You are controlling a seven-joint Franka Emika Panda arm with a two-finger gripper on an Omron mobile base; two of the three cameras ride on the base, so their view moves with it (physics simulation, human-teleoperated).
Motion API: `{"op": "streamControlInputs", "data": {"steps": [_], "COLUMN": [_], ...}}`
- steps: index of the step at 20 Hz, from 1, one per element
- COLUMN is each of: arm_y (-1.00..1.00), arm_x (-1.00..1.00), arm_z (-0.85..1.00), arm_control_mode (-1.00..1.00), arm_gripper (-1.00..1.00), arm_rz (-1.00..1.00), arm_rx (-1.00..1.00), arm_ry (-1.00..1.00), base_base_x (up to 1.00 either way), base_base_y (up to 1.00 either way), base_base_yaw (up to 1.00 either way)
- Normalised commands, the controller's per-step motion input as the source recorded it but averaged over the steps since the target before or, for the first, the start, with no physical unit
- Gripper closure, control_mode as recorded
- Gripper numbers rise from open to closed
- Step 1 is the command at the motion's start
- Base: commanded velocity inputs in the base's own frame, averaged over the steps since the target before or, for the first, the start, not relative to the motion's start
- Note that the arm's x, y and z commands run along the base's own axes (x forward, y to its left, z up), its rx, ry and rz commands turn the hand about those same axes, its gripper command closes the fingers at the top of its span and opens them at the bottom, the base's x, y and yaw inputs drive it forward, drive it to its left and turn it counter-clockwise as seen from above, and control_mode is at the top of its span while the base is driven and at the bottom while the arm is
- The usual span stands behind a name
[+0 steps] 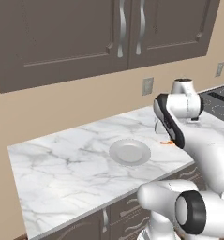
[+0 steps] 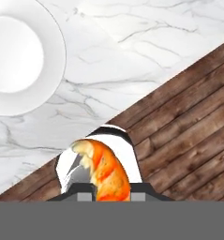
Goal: Pick up the knife from the drawer and place it on the cutting board. Then place the meat from the plate to the cutting board.
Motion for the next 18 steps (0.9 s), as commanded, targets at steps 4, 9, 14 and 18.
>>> {"op": "streamControlInputs", "data": {"steps": [4, 9, 14, 18], "arm_y": [-0.03, 0.01, -0.05, 0.0], "arm_x": [-0.43, -0.2, -0.15, 0.0], "arm_z": [0.33, 0.52, 0.37, 0.0], "arm_control_mode": [-1.0, -1.0, -1.0, 1.0], "arm_gripper": [1.0, 1.0, 1.0, 1.0], "arm_rz": [0.0, 0.0, 0.0, 0.0], "arm_rx": [0.03, 0.0, 0.0, 0.0], "arm_ry": [0.0, -0.1, -0.17, 0.0], "base_base_x": [0.0, 0.0, 0.0, 0.24], "base_base_y": [0.0, 0.0, 0.0, -0.87], "base_base_yaw": [0.0, 0.0, 0.0, -0.04]}}
